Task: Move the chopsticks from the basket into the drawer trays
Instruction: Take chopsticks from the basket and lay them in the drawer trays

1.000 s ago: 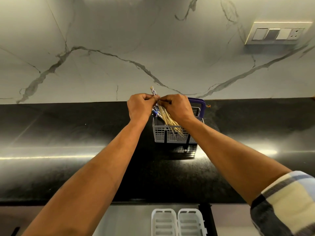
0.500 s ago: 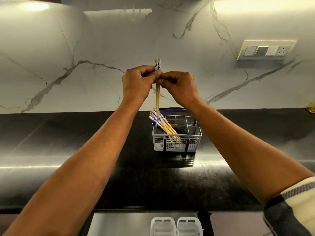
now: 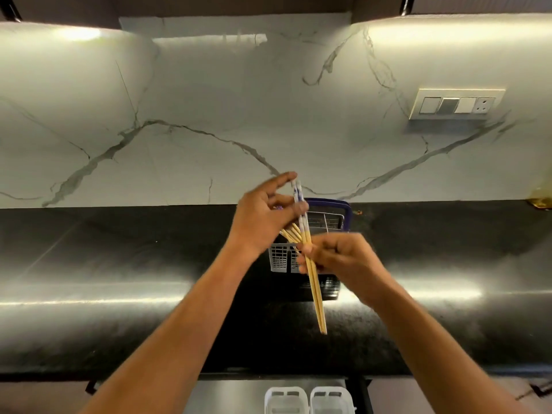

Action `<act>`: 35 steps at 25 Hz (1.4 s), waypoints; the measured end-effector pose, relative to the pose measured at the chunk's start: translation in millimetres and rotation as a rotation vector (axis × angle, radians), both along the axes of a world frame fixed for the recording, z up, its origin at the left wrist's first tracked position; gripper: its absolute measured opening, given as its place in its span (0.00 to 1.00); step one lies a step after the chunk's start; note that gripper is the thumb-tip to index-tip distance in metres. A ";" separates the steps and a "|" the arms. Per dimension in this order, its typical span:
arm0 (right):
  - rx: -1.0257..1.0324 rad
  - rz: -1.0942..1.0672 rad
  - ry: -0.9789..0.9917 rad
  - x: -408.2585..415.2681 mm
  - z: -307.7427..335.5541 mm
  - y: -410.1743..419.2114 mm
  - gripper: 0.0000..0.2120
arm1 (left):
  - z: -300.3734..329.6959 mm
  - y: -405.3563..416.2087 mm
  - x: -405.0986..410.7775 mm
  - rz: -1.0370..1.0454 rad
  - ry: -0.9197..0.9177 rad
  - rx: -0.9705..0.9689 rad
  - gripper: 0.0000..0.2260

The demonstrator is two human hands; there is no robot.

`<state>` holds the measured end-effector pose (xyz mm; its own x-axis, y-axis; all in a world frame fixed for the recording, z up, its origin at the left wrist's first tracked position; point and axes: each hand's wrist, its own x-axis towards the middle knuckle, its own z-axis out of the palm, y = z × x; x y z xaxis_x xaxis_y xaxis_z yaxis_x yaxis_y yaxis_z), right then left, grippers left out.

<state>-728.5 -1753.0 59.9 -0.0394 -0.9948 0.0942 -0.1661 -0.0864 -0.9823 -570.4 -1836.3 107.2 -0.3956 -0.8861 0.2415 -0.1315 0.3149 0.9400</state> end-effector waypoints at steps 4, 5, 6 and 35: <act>0.152 0.010 -0.154 0.3 -38.0 31.5 0.13 | -42.6 17.8 -1.3 -0.113 0.030 0.032 0.23; 0.182 0.011 -0.165 0.3 -43.5 36.5 0.13 | -49.6 18.5 -1.9 -0.136 0.038 0.056 0.21; 0.208 0.013 -0.168 0.4 -48.2 41.2 0.13 | -56.0 18.6 -2.4 -0.156 0.039 0.078 0.20; 0.880 -0.199 -0.189 110.8 -309.9 127.9 0.05 | -339.9 134.2 98.9 0.165 -0.531 0.684 0.12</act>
